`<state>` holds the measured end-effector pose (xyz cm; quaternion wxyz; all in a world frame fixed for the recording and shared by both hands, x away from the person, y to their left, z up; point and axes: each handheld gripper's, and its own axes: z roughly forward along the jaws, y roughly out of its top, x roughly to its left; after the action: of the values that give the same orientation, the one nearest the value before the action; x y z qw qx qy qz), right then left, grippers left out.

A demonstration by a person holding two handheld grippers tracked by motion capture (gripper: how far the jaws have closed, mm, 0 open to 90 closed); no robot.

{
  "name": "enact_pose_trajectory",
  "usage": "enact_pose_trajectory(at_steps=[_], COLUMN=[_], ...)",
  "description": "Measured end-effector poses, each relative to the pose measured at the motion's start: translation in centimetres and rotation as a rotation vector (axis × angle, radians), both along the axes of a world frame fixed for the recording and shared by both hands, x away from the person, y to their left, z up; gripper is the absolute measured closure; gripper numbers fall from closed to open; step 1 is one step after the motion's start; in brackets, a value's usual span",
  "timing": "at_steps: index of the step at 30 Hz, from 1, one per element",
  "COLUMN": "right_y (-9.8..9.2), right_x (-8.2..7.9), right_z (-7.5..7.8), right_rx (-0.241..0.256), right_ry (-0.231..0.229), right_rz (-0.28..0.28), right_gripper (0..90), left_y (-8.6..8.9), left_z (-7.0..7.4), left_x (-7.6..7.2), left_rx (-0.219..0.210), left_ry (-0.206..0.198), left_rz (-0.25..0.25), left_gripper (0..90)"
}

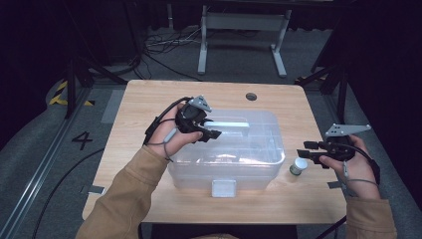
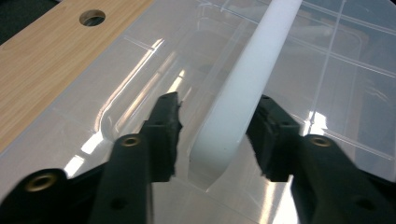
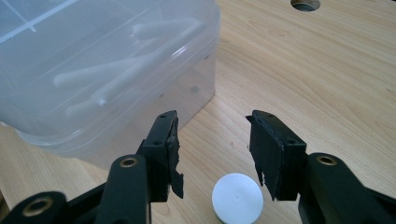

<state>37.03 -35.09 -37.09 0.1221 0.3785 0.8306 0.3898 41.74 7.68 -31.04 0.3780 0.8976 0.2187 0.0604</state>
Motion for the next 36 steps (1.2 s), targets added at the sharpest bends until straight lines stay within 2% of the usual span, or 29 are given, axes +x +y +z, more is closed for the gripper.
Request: enact_pose_trajectory(at_steps=[1,2,3,4,6,7,8,9,10,12,17,19,23,28,30,36], right_y=[0.0,-0.1,-0.1,-0.3,-0.3,-0.1,-0.1,-0.1,-0.1,-0.1,-0.1,-0.1,0.1,0.5,1.1,2.4], right_x=[0.0,0.0,0.0,0.0,0.0,-0.2,-0.2,-0.2,-0.3,-0.5,-1.2,-1.3,-1.8,-2.0,-2.2,-2.1], right_z=[0.0,0.0,0.0,-0.1,-0.1,-0.2,-0.2,-0.1,-0.1,0.1,0.7,0.8,0.9,1.0,0.9,0.5], right_rx=[0.000,0.000,0.005,0.027,0.034,0.029,0.029,0.007,0.004,0.007,0.027,0.031,0.060,0.065,0.075,0.065], right_ry=[0.000,0.000,0.004,0.027,0.041,0.031,0.031,0.037,0.042,0.043,0.030,0.031,0.043,0.059,0.074,0.091], right_rz=[0.000,-0.001,-0.002,-0.006,-0.013,-0.040,-0.040,-0.017,-0.009,-0.004,0.009,0.012,0.041,0.078,0.132,0.191], right_gripper=[53.2,53.2,53.2,53.3,53.5,53.9,53.9,60.7,60.7,68.6,78.1,79.2,83.0,85.4,85.8,89.7], left_y=[0.0,-0.1,-0.1,-0.1,-0.2,-0.3,-0.3,-0.4,-0.4,-0.6,-0.5,-0.5,-0.7,-0.7,-0.7,-0.8], left_z=[0.0,0.0,0.1,0.1,0.2,0.4,0.4,0.5,0.5,0.7,1.2,1.4,2.0,2.5,2.7,3.2], left_x=[0.0,0.0,0.0,0.0,0.0,-0.2,-0.2,-0.2,-0.2,-0.2,0.3,0.4,1.0,1.8,2.1,2.9], left_rx=[0.000,0.012,0.027,0.037,0.059,0.079,0.079,0.099,0.099,0.114,0.114,0.115,0.130,0.128,0.125,0.121], left_ry=[0.000,-0.011,-0.029,-0.037,-0.060,-0.083,-0.083,-0.092,-0.092,-0.099,-0.097,-0.097,-0.079,-0.048,-0.038,-0.003], left_rz=[0.000,-0.005,-0.009,-0.014,-0.032,-0.038,-0.038,-0.035,-0.035,-0.029,-0.020,-0.017,-0.014,-0.016,-0.008,0.003], left_gripper=[64.1,64.1,69.6,71.7,72.3,73.3,73.4,73.6,73.7,74.0,74.1,74.1,74.0,73.7,73.4,73.2])
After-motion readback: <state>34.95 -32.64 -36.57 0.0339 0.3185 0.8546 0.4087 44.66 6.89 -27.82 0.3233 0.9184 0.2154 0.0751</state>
